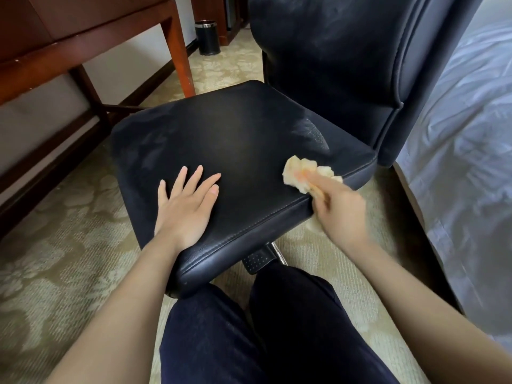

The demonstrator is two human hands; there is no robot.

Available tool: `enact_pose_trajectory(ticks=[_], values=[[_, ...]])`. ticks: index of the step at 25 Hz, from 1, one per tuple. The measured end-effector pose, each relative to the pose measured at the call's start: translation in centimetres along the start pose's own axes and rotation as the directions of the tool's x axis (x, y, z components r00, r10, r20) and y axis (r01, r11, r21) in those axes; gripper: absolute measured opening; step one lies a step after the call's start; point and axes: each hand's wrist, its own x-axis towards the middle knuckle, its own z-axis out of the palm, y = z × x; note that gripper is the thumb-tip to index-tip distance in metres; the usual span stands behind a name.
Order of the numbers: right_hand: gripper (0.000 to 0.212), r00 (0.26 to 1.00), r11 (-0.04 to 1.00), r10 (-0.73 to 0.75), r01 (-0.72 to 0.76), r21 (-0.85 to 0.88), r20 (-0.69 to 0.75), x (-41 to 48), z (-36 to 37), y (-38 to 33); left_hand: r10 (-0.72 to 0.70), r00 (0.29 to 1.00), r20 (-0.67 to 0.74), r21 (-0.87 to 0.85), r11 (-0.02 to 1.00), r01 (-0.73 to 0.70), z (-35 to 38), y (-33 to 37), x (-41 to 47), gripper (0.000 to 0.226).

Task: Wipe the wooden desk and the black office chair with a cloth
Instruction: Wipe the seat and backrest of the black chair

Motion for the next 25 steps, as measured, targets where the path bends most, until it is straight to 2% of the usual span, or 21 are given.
enact_pose_trajectory(ticks=[2,6,9,11,14,17,18,20,22,25], values=[[0.038,0.994,0.993,-0.105,0.104,0.064,0.017,-2.3,0.7,-2.7,0.003,1.000,0.029,-0.026,1.000,-0.003,-0.2,-0.1,0.2,0.051],[0.045,0.981,0.954,-0.192,0.187,0.236,-0.002,-6.0,3.2,-6.6,-0.014,0.994,0.110,-0.046,0.999,0.019,-0.5,-0.5,0.6,0.049],[0.033,0.949,0.880,-0.306,0.312,0.359,-0.077,-8.2,5.3,-7.7,-0.015,0.989,0.146,-0.052,0.998,0.022,-0.4,-0.7,0.9,0.046],[0.028,0.877,0.814,-0.452,0.479,0.328,-0.161,-9.4,6.6,-7.9,-0.017,0.991,0.136,-0.085,0.996,0.029,-0.4,-0.8,0.9,0.046],[0.032,0.719,0.692,-0.642,0.693,0.201,-0.267,-10.0,8.1,-6.8,-0.009,0.996,0.093,-0.041,0.999,0.013,-0.1,-0.9,0.8,0.047],[0.042,0.600,0.583,-0.747,0.798,0.151,-0.286,-9.0,8.7,-4.5,0.001,0.998,0.067,0.016,1.000,-0.002,0.2,-1.1,0.8,0.049],[0.042,0.585,0.573,-0.761,0.809,0.133,-0.281,-8.6,8.8,-3.5,0.000,0.998,0.063,0.020,1.000,-0.001,0.2,-1.1,0.7,0.049],[0.042,0.615,0.608,-0.743,0.785,0.117,-0.263,-8.1,8.6,-1.3,0.000,0.998,0.056,0.032,0.999,-0.001,0.1,-1.1,0.8,0.049],[0.049,0.697,0.702,-0.676,0.708,0.079,-0.240,-7.8,8.4,1.1,0.003,0.999,0.049,0.055,0.998,-0.006,0.1,-1.0,0.8,0.049],[0.056,0.833,0.874,-0.485,0.472,-0.116,-0.267,-6.8,7.5,4.2,0.004,0.999,0.037,0.079,0.997,-0.007,0.3,-1.0,0.8,0.049]])
